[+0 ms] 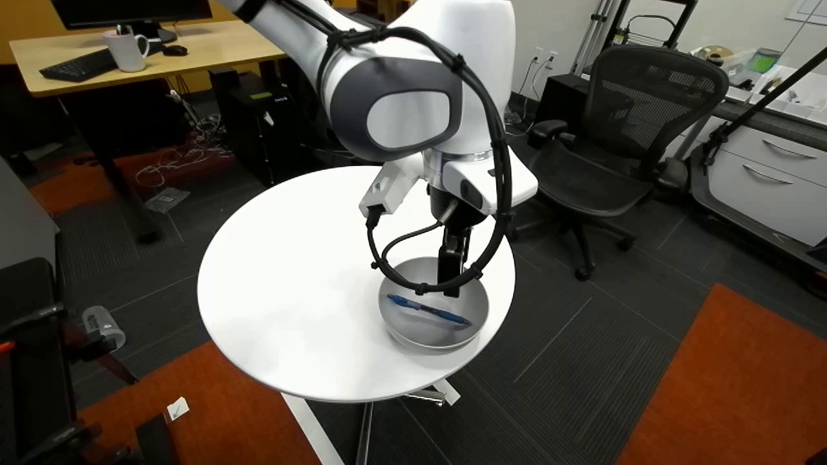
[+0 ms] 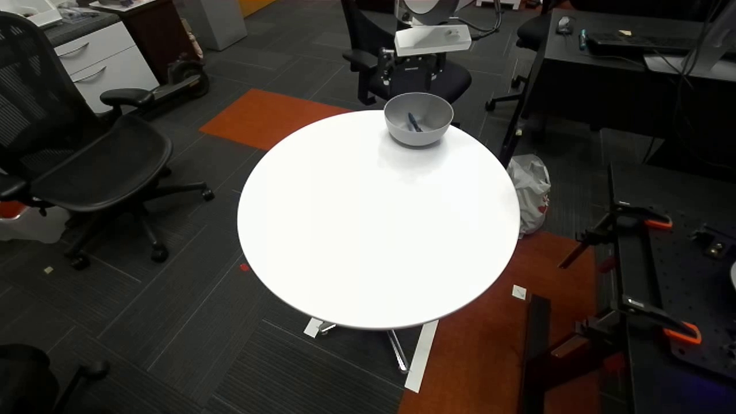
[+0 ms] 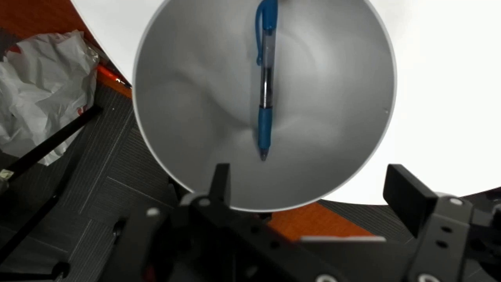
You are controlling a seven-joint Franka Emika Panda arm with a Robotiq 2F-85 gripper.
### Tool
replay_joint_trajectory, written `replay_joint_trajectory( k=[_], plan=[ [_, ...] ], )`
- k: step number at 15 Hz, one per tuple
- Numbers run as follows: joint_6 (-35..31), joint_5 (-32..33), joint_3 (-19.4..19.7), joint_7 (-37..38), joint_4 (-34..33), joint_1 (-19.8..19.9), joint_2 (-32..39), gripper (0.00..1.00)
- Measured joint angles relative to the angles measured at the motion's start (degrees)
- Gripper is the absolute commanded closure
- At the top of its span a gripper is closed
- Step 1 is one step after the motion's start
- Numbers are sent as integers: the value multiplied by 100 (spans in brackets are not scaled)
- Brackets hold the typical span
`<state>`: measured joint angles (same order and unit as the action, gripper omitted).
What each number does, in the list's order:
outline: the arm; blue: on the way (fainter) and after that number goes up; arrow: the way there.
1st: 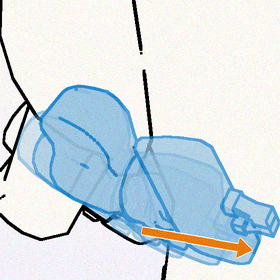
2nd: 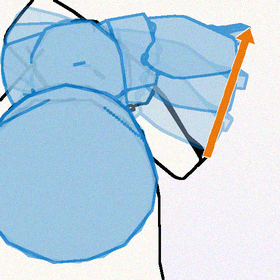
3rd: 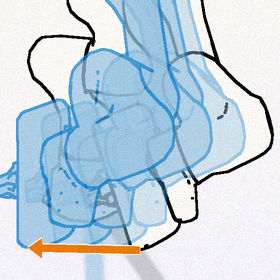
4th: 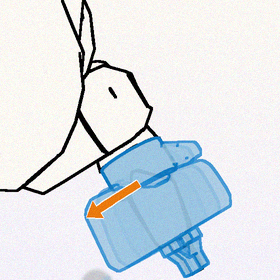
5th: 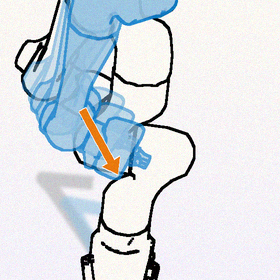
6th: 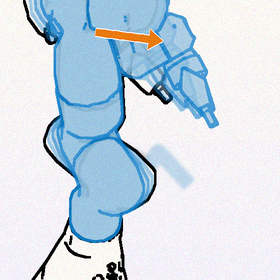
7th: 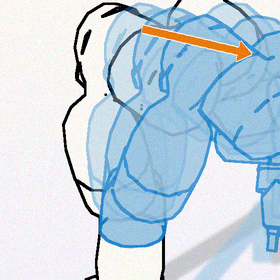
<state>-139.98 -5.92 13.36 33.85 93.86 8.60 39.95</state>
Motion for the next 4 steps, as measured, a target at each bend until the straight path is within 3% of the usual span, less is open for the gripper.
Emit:
replay_joint_trajectory(
  k=[4],
  plan=[
    [-1, 0, 1, 0, 0, -2, 20, 0]
  ],
)
